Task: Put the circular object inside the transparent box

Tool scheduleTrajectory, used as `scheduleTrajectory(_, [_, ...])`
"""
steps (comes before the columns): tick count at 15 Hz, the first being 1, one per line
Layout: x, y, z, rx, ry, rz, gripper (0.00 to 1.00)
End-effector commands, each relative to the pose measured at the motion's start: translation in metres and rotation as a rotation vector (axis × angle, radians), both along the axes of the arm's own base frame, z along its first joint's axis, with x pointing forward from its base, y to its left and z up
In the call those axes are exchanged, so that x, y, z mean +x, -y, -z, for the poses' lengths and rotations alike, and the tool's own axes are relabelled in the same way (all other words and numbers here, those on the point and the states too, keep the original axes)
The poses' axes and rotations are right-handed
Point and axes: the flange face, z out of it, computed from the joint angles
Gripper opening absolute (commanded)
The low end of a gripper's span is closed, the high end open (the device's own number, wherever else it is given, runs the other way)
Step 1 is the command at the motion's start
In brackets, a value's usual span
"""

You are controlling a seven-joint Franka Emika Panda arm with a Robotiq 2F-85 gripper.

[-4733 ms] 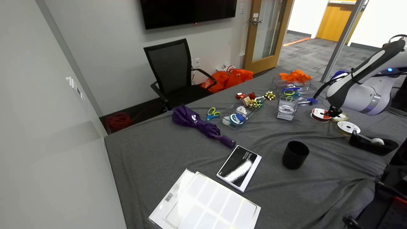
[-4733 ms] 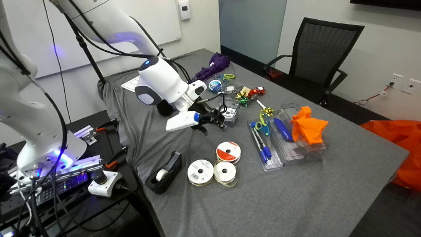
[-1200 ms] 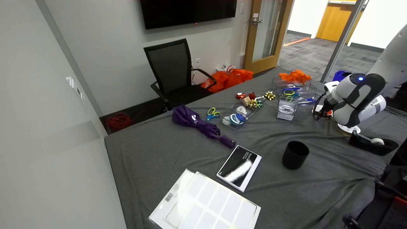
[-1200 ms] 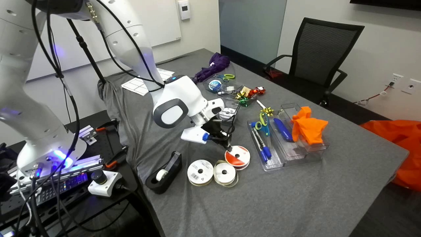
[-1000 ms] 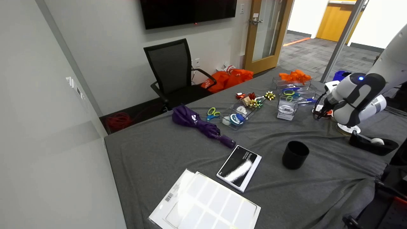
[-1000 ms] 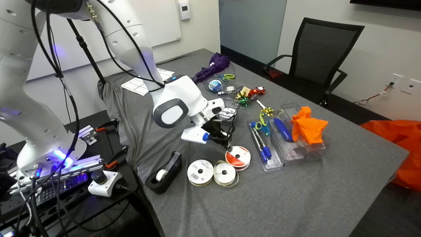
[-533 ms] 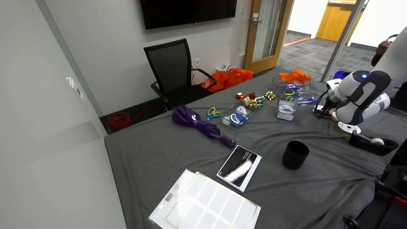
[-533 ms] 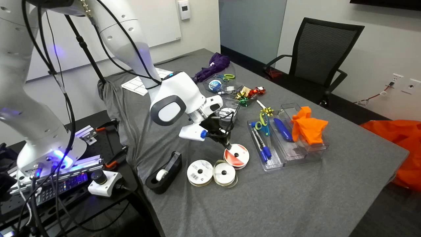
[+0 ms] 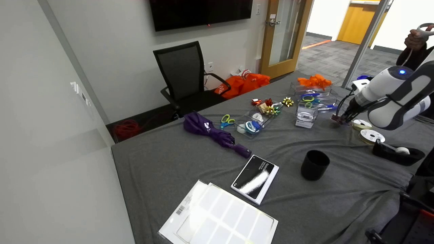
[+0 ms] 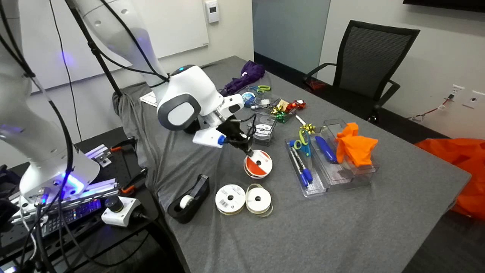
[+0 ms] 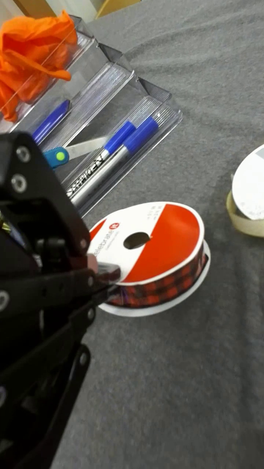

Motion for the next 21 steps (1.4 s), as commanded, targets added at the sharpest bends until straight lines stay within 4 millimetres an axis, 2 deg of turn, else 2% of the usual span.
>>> scheduleTrajectory(1, [-0.021, -0.027, -0.030, 0.087, 0.033, -0.021, 0.01])
scheduleTrajectory(5, [-0.025, -0.061, -0.045, 0.190, 0.088, -0.018, 0.01])
scheduleTrajectory(9, [-0.018, -0.100, -0.049, 0.328, 0.167, 0.009, 0.01])
scheduleTrajectory(13, [-0.007, -0.120, -0.063, 0.438, 0.202, 0.036, 0.01])
scheduleTrajectory(17, [-0.003, -0.122, -0.084, 0.523, 0.260, 0.034, 0.01])
scheduleTrajectory(20, [-0.003, -0.105, -0.101, 0.566, 0.295, 0.034, 0.01])
scheduleTrajectory(21, [-0.002, -0.092, -0.109, 0.577, 0.306, 0.038, 0.01])
